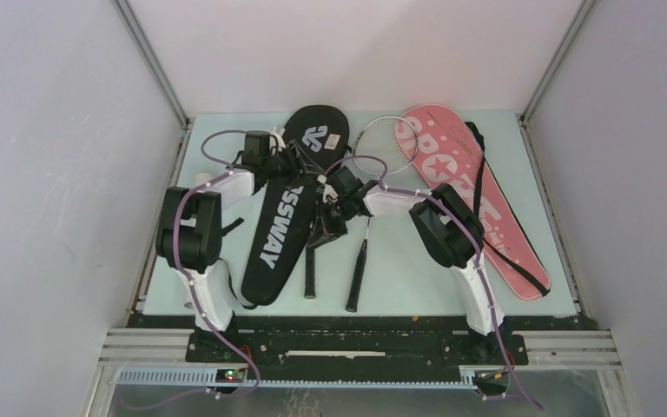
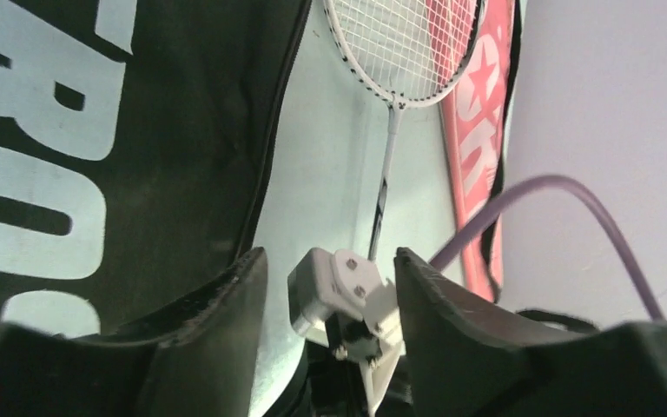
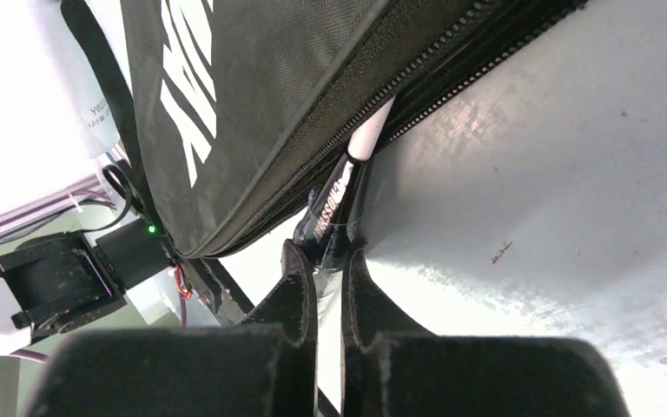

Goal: Pack up the badminton gear
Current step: Place the racket in the racket bag.

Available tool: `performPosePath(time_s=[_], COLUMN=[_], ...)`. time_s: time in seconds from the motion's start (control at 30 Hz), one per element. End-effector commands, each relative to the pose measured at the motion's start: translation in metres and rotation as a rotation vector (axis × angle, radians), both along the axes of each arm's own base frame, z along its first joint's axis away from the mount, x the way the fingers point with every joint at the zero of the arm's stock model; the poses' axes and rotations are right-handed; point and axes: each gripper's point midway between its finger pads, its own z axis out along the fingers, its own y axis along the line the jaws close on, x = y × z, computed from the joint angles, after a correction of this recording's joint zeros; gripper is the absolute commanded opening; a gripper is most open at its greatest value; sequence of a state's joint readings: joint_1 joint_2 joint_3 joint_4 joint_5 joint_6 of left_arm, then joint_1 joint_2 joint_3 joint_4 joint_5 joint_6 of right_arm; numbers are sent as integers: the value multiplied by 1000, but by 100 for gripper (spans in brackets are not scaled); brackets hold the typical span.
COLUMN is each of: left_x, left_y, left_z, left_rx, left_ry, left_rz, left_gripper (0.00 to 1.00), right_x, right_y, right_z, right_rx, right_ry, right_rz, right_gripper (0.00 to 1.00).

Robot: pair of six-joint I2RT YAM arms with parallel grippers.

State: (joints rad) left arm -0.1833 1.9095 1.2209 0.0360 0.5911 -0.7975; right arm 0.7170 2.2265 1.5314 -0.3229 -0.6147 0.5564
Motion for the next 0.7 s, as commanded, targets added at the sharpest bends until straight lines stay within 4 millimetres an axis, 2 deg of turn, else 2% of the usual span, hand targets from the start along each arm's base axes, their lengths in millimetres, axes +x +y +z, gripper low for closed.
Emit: performPosePath(time_s=[0.0, 0.13, 0.3, 0.5, 0.67], left_x=[-24, -46, -86, -133, -154], left_y=[16, 40, 64, 78, 80], left_z=[20, 29, 30, -4, -30], left_rx=[135, 329, 530, 770, 930], left_ry=[-128, -215, -296, -303, -286], left_rz=[-162, -259, -411, -656, -796], left_gripper=[65, 74, 78, 78, 78], right_x=[16, 16, 16, 13, 12], right_y=[-24, -24, -21, -21, -24], right_z=[-43, -44, -43, -47, -48], right_rx=[-131, -122, -76, -52, -56], right_ry=[-20, -7, 35, 56, 45], right_rz=[-60, -60, -60, -42, -29], right_gripper=[0, 0, 0, 0, 0])
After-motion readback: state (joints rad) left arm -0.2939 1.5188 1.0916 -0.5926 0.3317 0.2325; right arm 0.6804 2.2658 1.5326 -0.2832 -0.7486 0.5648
